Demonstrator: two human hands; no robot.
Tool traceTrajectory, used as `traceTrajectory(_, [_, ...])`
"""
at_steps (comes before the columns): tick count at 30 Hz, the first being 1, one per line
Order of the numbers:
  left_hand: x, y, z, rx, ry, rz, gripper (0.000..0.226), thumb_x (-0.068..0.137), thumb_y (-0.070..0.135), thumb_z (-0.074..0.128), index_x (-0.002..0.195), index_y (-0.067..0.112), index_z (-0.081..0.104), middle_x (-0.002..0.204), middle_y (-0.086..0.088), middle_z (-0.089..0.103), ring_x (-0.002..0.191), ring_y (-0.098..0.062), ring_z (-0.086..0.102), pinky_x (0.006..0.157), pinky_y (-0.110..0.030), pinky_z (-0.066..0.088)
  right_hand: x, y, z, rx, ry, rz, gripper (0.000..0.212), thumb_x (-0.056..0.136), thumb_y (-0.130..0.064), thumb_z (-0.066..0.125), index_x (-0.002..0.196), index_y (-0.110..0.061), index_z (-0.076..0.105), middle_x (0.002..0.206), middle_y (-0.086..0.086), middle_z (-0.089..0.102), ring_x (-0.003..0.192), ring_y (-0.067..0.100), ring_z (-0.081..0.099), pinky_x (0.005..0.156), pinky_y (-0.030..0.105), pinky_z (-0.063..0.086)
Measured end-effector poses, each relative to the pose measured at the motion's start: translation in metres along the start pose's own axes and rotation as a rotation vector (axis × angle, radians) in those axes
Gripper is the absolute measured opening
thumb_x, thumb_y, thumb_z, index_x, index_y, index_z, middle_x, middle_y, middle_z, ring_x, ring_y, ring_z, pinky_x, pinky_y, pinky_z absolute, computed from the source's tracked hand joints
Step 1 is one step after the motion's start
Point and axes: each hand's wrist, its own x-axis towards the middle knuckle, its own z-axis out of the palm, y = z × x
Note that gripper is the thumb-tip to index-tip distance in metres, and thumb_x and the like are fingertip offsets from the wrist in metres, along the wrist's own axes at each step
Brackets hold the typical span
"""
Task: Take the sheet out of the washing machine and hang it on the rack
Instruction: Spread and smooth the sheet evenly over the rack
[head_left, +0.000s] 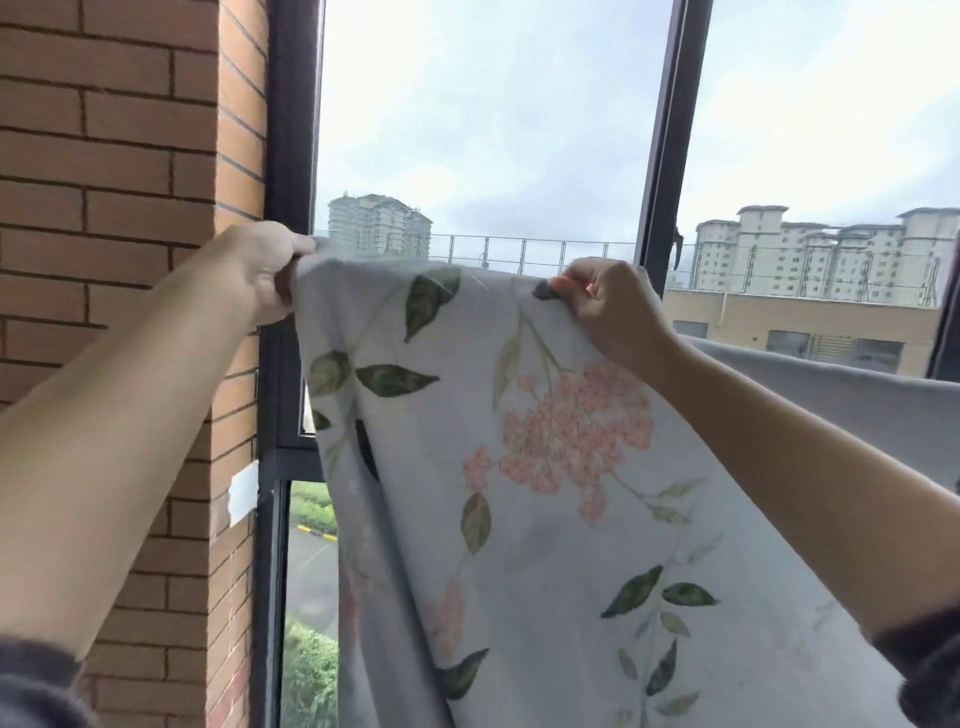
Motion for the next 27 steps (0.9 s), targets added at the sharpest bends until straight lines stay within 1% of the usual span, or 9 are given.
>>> traceTrajectory(3, [0.008,-0.004,-0.007,0.253,0.056,-0.01,0.051,0.096,0.002,0.038,0.055,0.01,0.067,0.053,0.0,0.063,0.047,-0.01,0.058,0.046,-0.022,0.048,0.0,-0.002,0.007,-0.053,-0.127,0.01,0.027,0.094,-0.022,0.055,0.086,-0.001,0.07,0.063,0.0,0.06,0.045,0.003,0.041,0.039,0.01,0.033])
traceTrajectory(5, [0.011,-0.026,-0.019,0.482,0.11,-0.083,0.028,0.093,0.002,0.046,0.076,0.006,0.068,0.072,-0.007,0.064,0.062,-0.017,0.054,0.052,-0.027,0.045,-0.009,0.003,0.013,-0.129,-0.313,0.012,0.027,0.097,-0.024,0.051,0.091,-0.004,0.068,0.067,0.0,0.062,0.044,0.005,0.045,0.036,0.008,0.033])
traceTrajectory(7, [0.013,-0.053,-0.035,0.553,0.055,-0.186,0.023,0.094,0.005,0.047,0.084,0.006,0.068,0.081,-0.01,0.069,0.072,-0.021,0.055,0.052,-0.027,0.046,-0.018,0.011,0.016,-0.219,-0.436,0.02,0.032,0.098,-0.031,0.045,0.082,-0.01,0.063,0.063,-0.003,0.058,0.043,0.006,0.044,0.035,0.006,0.031])
traceTrajectory(10, [0.016,-0.075,-0.046,0.381,-0.021,-0.298,0.025,0.096,0.015,0.047,0.102,0.006,0.069,0.091,-0.009,0.068,0.078,-0.017,0.058,0.054,-0.024,0.051,-0.02,0.018,0.012,-0.257,-0.459,0.022,0.036,0.099,-0.035,0.044,0.074,-0.013,0.06,0.056,-0.001,0.053,0.043,0.009,0.039,0.034,0.007,0.03])
traceTrajectory(13, [-0.003,-0.083,-0.036,-0.095,-0.206,-0.256,0.023,0.096,0.021,0.047,0.107,0.009,0.063,0.073,0.0,0.063,0.061,-0.009,0.058,0.051,-0.019,0.05,-0.019,0.023,0.009,-0.255,-0.436,0.024,0.036,0.098,-0.036,0.045,0.091,-0.011,0.07,0.075,0.009,0.07,0.054,0.02,0.057,0.037,0.008,0.034])
traceTrajectory(15, [-0.03,-0.095,-0.024,-0.067,-0.377,-0.175,0.021,0.095,0.019,0.047,0.112,0.022,0.059,0.085,-0.002,0.067,0.071,-0.013,0.064,0.063,-0.026,0.054,-0.02,0.027,0.011,-0.275,-0.375,0.013,0.037,0.097,-0.037,0.045,0.094,-0.012,0.072,0.079,0.012,0.071,0.066,0.028,0.064,0.04,0.013,0.037])
traceTrajectory(17, [-0.048,-0.104,-0.012,0.008,-0.436,-0.137,0.025,0.094,0.007,0.047,0.111,0.02,0.057,0.091,-0.006,0.068,0.071,-0.015,0.067,0.062,-0.027,0.056,-0.023,0.026,0.015,-0.307,-0.332,-0.011,0.036,0.098,-0.037,0.045,0.091,-0.014,0.072,0.074,0.009,0.07,0.061,0.023,0.061,0.045,0.021,0.038])
traceTrajectory(22, [-0.027,-0.061,-0.01,-0.002,-0.063,-0.012,0.019,0.093,-0.002,0.045,0.095,0.0,0.063,0.08,-0.013,0.064,0.058,-0.017,0.062,0.048,-0.02,0.053,-0.024,0.027,0.02,-0.361,-0.205,-0.011,0.032,0.098,-0.036,0.043,0.082,-0.02,0.066,0.063,-0.001,0.055,0.057,0.019,0.049,0.053,0.027,0.03])
traceTrajectory(27, [0.013,-0.017,-0.036,0.044,0.157,0.047,0.018,0.09,0.003,0.054,0.076,0.013,0.061,0.073,-0.007,0.061,0.06,-0.015,0.059,0.042,-0.021,0.051,-0.003,0.015,0.021,-0.296,-0.039,-0.024,0.046,0.098,-0.038,0.042,0.057,-0.018,0.039,0.052,-0.003,0.044,0.052,0.021,0.044,0.054,0.027,0.03])
